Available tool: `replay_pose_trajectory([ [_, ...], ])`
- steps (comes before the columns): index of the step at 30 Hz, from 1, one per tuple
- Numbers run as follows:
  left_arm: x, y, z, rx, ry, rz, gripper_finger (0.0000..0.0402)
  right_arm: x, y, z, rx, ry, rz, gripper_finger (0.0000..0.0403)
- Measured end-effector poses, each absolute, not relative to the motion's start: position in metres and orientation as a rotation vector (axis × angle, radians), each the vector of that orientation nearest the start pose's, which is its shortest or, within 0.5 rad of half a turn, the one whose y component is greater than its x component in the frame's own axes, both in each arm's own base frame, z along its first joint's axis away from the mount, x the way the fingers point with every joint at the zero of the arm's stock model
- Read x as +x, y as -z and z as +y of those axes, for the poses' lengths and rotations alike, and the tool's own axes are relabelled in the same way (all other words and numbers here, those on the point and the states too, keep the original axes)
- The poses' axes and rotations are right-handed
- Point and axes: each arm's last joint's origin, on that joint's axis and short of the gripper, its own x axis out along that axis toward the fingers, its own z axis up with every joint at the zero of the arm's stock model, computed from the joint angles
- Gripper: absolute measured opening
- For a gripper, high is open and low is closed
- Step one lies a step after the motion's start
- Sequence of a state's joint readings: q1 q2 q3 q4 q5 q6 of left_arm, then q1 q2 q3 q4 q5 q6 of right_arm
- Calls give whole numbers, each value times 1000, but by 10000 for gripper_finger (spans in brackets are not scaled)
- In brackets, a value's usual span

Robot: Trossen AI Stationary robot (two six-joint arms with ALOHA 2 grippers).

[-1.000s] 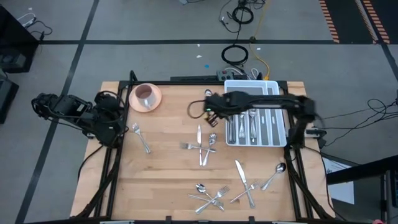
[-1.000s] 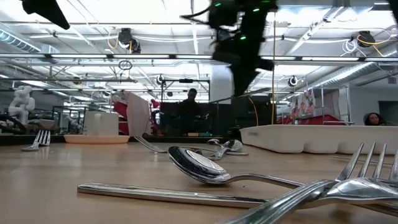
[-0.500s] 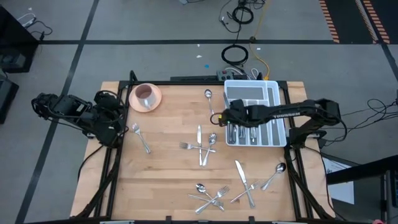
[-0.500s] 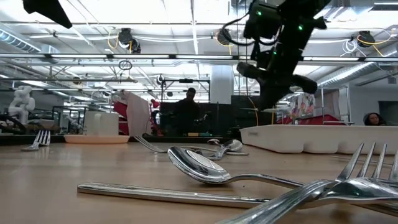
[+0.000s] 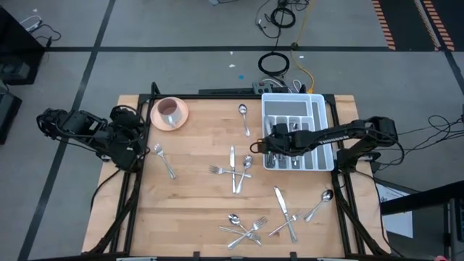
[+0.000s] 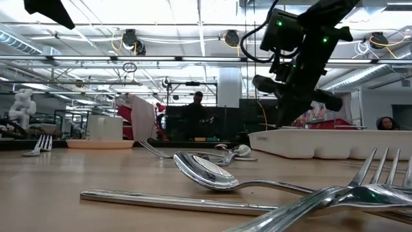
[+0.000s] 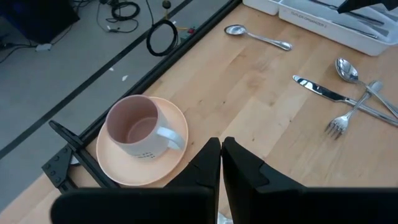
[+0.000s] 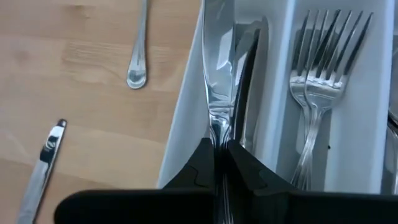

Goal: Sort silverware
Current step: Put the silver knife into the white cutlery tray

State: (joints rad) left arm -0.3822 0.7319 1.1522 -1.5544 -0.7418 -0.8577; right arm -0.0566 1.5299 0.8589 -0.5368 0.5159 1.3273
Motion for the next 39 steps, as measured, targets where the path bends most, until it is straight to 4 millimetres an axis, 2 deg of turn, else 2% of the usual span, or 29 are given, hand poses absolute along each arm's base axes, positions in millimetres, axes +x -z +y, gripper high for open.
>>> replay_pose_trajectory([
  [11, 64, -354, -4, -178, -682, 732, 25, 274, -170, -30, 906, 1200, 603, 0],
  [21, 64, -354, -5, -178, -681, 732, 25, 288, -134, -26, 934, 1227, 667, 0],
  [28, 64, -354, -5, -179, -681, 732, 25, 289, -129, -23, 905, 1231, 680, 5],
  [33, 64, -354, -5, -178, -680, 733, 25, 285, -136, -22, 898, 1201, 712, 42],
  [39, 66, -354, -7, -215, -639, 757, 25, 280, -149, -21, 810, 1111, 786, 136],
])
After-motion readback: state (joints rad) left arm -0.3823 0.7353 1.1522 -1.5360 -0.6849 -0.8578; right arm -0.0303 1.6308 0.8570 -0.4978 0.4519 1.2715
